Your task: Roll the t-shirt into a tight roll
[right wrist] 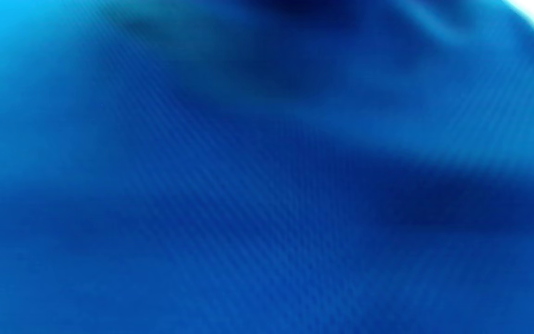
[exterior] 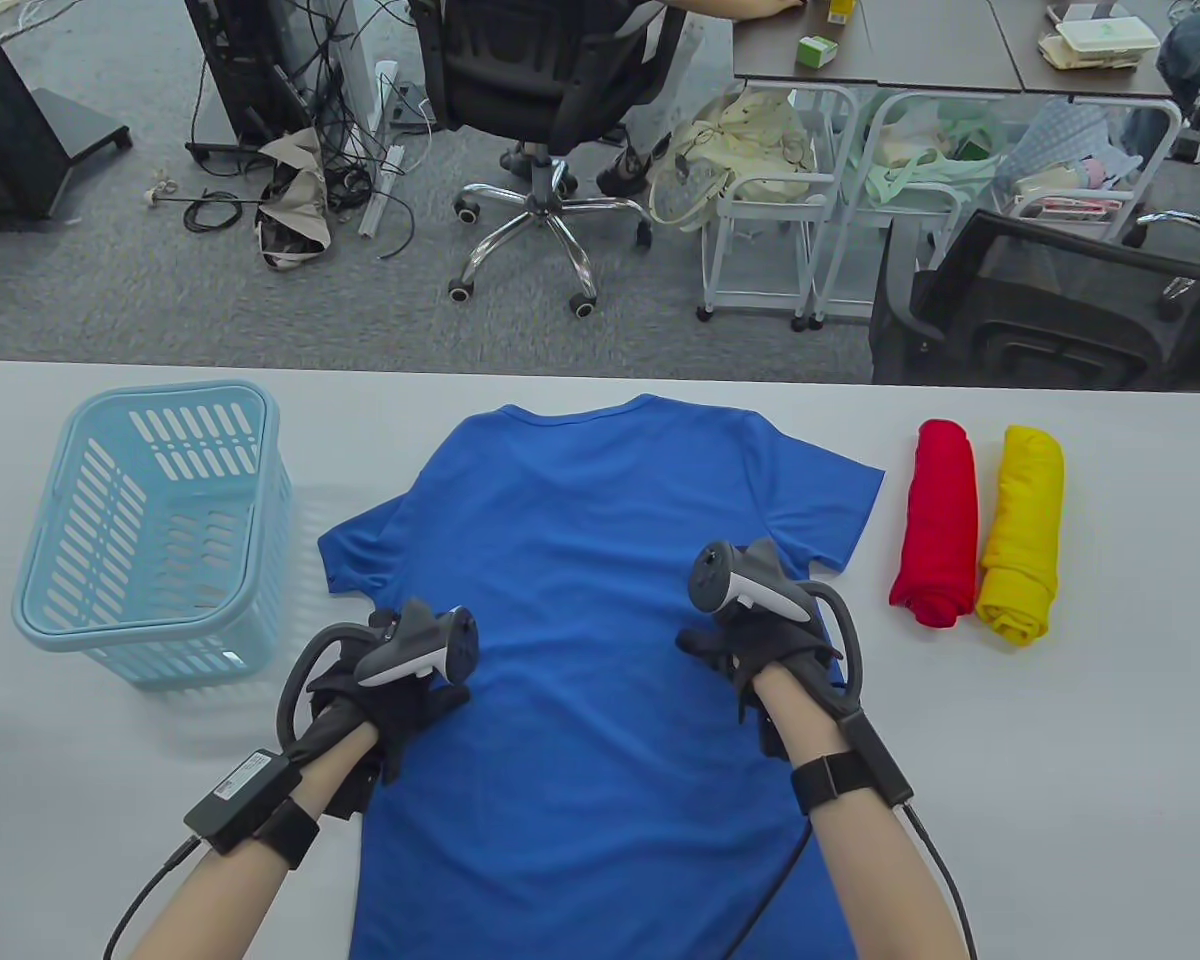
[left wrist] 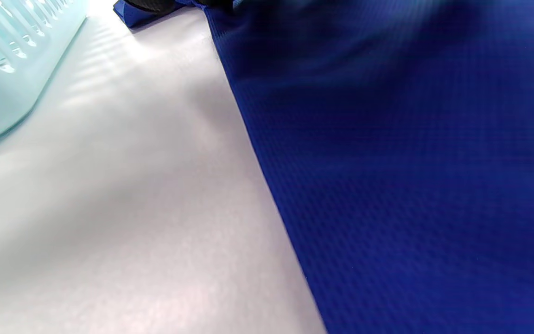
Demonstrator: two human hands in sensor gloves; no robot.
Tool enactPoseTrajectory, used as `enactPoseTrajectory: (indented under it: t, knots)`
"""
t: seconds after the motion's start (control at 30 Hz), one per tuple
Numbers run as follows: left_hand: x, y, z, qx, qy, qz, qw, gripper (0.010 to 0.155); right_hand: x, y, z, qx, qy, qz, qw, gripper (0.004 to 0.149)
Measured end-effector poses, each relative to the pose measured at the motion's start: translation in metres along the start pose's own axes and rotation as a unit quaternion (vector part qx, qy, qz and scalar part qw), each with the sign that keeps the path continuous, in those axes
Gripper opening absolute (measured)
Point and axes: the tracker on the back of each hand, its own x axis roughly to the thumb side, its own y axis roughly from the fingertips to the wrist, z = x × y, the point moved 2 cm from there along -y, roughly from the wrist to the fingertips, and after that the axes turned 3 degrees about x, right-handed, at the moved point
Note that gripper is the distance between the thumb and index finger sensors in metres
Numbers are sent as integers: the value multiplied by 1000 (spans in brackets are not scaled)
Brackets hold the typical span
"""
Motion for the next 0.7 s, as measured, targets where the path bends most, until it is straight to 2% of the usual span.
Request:
enactPoseTrajectory:
  t: [0.07, 0.1, 0.17, 0.4, 0.7]
  knots:
    - [-7, -6, -6, 3, 8, -16, 1000, 79, -6, -6, -16, 23, -20, 4, 1000, 81]
    - [-13, -12, -10, 8, 12, -28, 1000, 79, -10, -4, -22, -3, -54, 14, 998, 81]
    - [-19, -21, -18, 8, 26, -44, 999, 80, -13, -3, -27, -5, -62, 13, 998, 81]
    - [-35, -60, -58, 6, 85, -98, 992, 77, -35, -1, -36, 6, -87, -1, 996, 81]
    - [-55, -114, -74, -25, 120, -183, 975, 69, -35, -2, -37, 21, -92, -2, 996, 81]
